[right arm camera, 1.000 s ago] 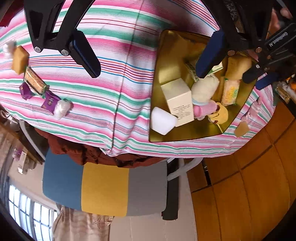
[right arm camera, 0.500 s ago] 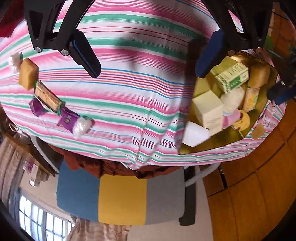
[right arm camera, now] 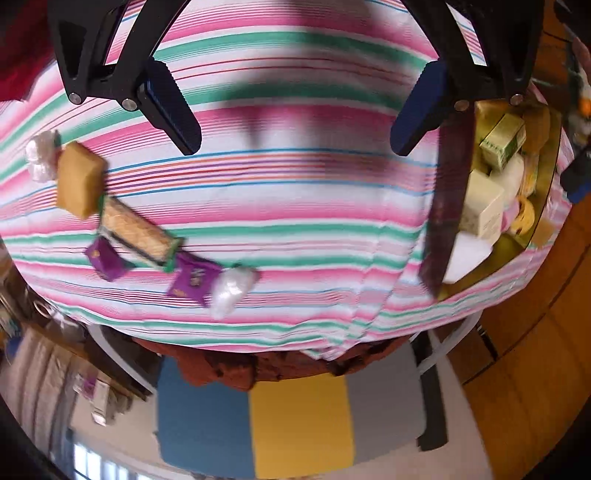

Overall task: Organize objects
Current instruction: 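Move both tools from the gold tray back to the remaining items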

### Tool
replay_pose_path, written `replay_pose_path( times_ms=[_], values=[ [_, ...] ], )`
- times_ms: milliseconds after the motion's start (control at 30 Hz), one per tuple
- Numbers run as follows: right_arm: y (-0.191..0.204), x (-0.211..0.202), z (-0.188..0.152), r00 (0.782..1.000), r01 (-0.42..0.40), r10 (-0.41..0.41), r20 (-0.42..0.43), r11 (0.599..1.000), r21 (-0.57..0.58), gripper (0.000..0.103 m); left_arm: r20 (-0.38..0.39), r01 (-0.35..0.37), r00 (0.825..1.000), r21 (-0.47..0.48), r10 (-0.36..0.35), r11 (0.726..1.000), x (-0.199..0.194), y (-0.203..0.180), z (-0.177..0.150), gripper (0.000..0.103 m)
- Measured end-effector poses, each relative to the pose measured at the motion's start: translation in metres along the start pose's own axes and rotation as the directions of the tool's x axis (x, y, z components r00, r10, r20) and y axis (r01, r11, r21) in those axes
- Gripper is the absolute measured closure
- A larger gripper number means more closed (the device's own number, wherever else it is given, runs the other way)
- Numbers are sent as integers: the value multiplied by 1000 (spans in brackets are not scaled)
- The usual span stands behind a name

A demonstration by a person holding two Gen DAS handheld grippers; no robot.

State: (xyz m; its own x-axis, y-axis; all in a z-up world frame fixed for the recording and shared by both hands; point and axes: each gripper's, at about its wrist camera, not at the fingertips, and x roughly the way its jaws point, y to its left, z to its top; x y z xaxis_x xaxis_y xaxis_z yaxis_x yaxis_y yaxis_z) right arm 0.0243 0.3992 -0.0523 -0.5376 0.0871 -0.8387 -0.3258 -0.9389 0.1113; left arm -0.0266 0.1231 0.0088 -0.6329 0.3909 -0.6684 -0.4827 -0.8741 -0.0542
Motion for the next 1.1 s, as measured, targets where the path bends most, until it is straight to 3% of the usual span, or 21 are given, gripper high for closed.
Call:
replay_pose_path(
  times_ms=[200,367,433,533,667,800,1100],
  values=[
    [-71,-3,23,992,120,-123,20,989,90,0,-28,78,997,58,-77,995,16,-33,14,45],
    [-131,-3,33,981,174,-189,48,958,229,0,-65,128,990,97,-122,987,31,-63,16,45],
    [-153,-5,31,979,160,-191,66,931,327,0,-98,149,985,90,-140,985,42,-74,18,45],
    [-180,-5,24,989,84,-128,68,886,457,0,-127,172,979,88,-161,981,58,-90,22,45],
    [-191,-4,20,993,54,-102,67,859,509,0,-161,209,967,68,-196,976,76,-106,25,45],
    [-189,-6,20,992,36,-90,83,863,504,0,-204,239,953,50,-225,970,97,-120,32,45],
    [-186,-7,22,993,-5,-53,103,871,492,0,-222,260,945,68,-239,963,145,-152,61,48]
  ],
)
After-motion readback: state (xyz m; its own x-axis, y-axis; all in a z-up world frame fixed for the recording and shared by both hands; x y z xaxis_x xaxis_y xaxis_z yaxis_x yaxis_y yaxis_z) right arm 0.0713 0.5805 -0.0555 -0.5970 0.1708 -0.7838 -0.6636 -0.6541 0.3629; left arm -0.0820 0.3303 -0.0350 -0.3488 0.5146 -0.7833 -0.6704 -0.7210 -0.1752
